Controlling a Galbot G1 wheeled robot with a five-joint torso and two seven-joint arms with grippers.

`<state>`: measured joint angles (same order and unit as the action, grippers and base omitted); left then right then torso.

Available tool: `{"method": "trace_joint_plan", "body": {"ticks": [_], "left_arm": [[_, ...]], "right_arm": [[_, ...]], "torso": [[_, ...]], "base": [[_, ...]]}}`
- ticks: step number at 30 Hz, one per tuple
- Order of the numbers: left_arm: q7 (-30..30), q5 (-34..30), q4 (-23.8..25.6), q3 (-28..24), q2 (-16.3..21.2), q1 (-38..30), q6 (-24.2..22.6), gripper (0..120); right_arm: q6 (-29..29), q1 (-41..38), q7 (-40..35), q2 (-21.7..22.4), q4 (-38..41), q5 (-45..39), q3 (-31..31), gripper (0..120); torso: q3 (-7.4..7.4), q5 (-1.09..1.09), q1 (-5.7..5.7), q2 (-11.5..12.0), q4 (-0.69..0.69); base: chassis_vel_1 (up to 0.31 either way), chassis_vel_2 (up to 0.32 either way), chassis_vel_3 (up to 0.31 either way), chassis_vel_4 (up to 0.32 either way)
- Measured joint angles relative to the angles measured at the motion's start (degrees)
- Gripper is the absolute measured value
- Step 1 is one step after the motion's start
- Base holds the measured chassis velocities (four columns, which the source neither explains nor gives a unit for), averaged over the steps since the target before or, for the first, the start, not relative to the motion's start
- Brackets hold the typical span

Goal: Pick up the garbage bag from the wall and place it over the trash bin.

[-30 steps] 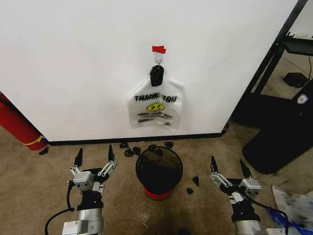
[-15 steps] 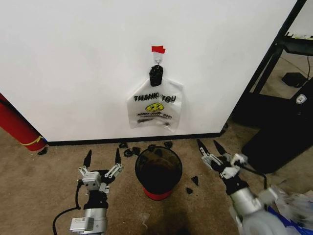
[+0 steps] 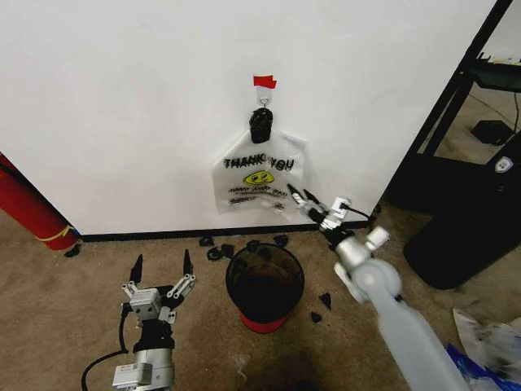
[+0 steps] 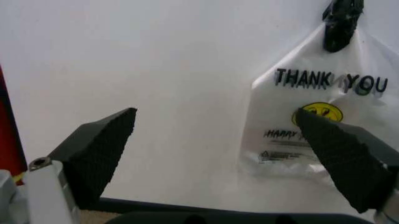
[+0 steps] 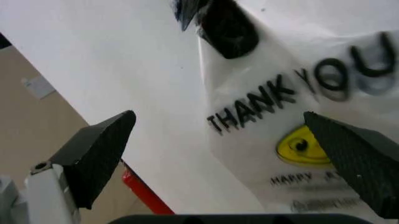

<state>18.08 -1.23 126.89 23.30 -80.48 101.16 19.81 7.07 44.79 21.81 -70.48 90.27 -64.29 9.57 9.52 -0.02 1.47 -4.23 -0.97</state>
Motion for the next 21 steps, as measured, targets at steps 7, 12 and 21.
{"method": "trace_joint_plan", "body": {"ticks": [7,12,21], "left_arm": [[0.29,0.57,0.53,0.55,-0.6,0.64,0.59,100],[0.53,0.57,0.89,0.82,-0.75,0.94,0.78,100],[0.63,1.11,1.43,0.9,-1.7,1.87,1.08,100]], "right_arm": [[0.06,-8.04,1.18,-3.21,-7.3,-0.01,-3.07,100],[-0.16,-10.53,1.66,-6.52,-11.97,1.28,-4.33,100],[-1.18,-15.3,2.18,-9.63,-18.25,2.28,-3.92,100]], "torso": [[0.0,0.01,0.0,0.0,-0.02],[0.0,0.02,0.0,0.0,-0.01],[0.0,0.01,-0.01,0.0,-0.02]], "base": [[0.0,0.0,0.0,0.0],[0.0,0.0,0.0,0.0],[0.0,0.0,0.0,0.0]]}}
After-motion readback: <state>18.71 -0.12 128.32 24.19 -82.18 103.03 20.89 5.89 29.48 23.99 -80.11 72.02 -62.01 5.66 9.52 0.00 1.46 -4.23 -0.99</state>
